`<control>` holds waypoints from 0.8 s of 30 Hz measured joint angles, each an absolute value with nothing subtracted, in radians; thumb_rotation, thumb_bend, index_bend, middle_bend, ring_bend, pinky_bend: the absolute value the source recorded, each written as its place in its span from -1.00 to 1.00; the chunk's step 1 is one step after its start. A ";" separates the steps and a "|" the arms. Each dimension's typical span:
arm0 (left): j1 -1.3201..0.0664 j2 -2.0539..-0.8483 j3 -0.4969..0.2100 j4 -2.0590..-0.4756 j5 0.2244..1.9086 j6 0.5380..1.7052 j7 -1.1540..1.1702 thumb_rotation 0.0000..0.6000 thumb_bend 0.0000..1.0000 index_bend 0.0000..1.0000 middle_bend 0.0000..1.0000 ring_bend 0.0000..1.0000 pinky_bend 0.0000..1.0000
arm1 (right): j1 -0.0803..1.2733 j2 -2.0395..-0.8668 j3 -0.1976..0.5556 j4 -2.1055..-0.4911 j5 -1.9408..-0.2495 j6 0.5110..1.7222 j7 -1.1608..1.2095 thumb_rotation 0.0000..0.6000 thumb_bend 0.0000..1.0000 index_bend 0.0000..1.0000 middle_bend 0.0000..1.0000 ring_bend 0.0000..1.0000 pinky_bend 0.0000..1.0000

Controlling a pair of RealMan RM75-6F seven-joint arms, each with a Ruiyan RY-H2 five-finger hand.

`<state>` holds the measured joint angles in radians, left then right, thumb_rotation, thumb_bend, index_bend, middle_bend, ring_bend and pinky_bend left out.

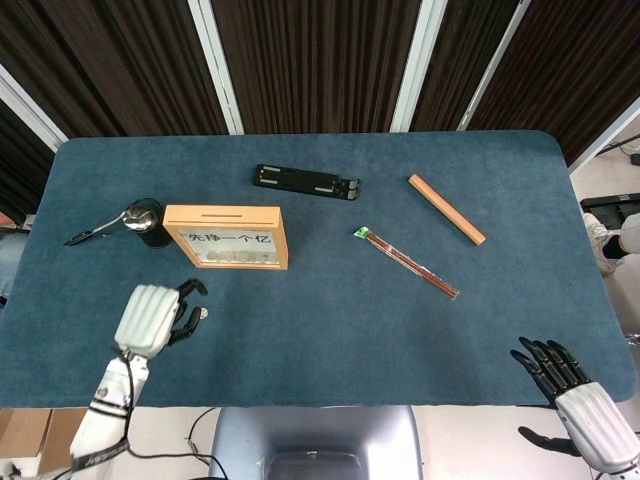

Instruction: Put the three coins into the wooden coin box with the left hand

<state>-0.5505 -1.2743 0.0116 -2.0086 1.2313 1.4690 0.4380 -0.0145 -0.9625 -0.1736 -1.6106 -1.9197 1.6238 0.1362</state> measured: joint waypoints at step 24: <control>-0.384 -1.665 0.007 -1.396 1.283 1.369 0.273 1.00 -0.23 -0.15 1.00 1.00 1.00 | -0.005 -0.967 -0.181 -1.619 -1.926 1.606 0.118 1.00 -0.73 -1.00 -1.00 -1.00 -1.00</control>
